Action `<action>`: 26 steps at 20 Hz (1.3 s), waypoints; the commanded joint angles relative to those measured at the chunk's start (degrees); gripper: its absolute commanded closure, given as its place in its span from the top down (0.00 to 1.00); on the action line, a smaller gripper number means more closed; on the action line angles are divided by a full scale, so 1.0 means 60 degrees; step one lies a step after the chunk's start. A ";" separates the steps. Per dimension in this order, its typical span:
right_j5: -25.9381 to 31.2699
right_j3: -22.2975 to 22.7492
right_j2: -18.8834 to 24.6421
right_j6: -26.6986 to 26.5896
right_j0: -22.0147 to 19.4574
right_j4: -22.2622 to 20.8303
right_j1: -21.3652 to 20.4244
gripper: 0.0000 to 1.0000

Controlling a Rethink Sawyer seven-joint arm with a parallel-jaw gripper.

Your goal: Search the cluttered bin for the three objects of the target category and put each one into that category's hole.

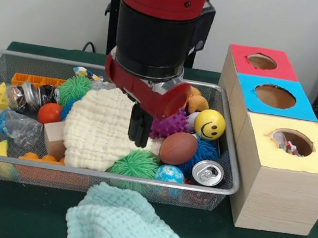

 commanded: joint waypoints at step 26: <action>-0.0621 0.1592 0.0818 -0.2614 -0.0482 -0.0862 -0.0022 0.00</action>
